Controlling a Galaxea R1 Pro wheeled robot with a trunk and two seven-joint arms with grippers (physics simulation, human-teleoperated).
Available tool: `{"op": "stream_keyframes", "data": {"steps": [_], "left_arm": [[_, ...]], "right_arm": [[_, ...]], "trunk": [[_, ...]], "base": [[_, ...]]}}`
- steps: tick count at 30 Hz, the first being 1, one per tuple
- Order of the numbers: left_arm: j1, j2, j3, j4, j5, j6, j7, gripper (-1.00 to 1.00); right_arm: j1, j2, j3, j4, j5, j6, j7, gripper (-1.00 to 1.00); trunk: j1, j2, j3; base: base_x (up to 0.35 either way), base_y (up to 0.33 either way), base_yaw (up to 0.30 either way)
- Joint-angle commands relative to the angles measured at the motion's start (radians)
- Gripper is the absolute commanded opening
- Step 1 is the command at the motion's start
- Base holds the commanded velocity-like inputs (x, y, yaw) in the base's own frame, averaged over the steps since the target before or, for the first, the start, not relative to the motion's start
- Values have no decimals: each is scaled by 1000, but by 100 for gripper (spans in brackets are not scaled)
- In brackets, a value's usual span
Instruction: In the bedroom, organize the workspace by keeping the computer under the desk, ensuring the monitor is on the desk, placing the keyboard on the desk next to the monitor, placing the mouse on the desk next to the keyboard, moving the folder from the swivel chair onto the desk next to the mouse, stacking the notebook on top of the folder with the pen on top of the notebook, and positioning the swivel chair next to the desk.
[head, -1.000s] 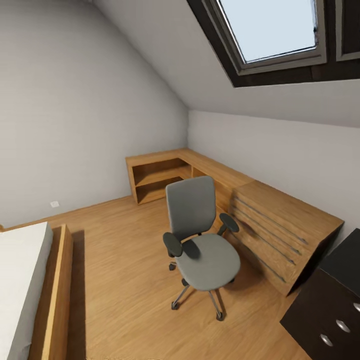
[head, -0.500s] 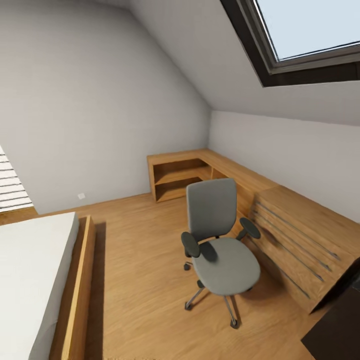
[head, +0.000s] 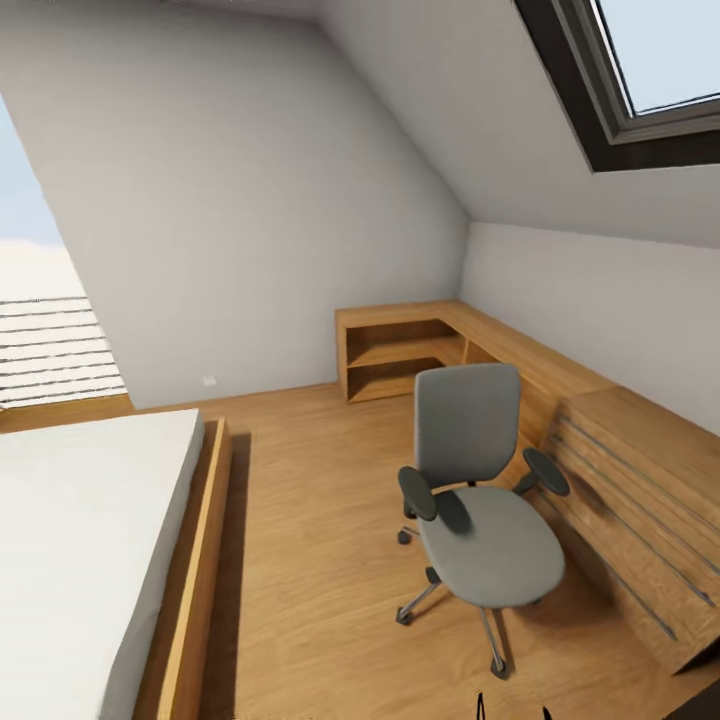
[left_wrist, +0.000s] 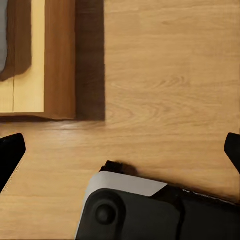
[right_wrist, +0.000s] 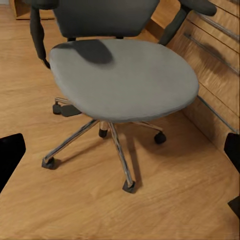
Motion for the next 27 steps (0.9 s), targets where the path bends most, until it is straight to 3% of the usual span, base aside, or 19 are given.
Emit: {"op": "stream_keyframes", "data": {"steps": [1,2,8,14,27], "left_arm": [[-1,2,-11,9,10,-25,7,100],[-1,2,-17,23,9,-69,7,100],[-2,3,-26,64,9,-179,10,100],[-2,4,-27,90,9,-208,11,100],[-2,4,-29,98,8,-217,13,100]], "right_arm": [[-1,0,8,6,-8,-2,-7,100],[-1,1,5,13,-15,-3,-6,100],[-2,3,1,24,-24,-2,-6,100],[-2,4,2,27,-26,1,-6,100],[-2,6,3,27,-26,3,-6,100]], "trunk": [[0,-2,-2],[0,-2,-2],[0,-2,-2],[0,-2,-2],[0,-2,-2]], "base": [[0,0,278],[0,0,278],[0,0,278],[116,0,278],[302,0,278]]}}
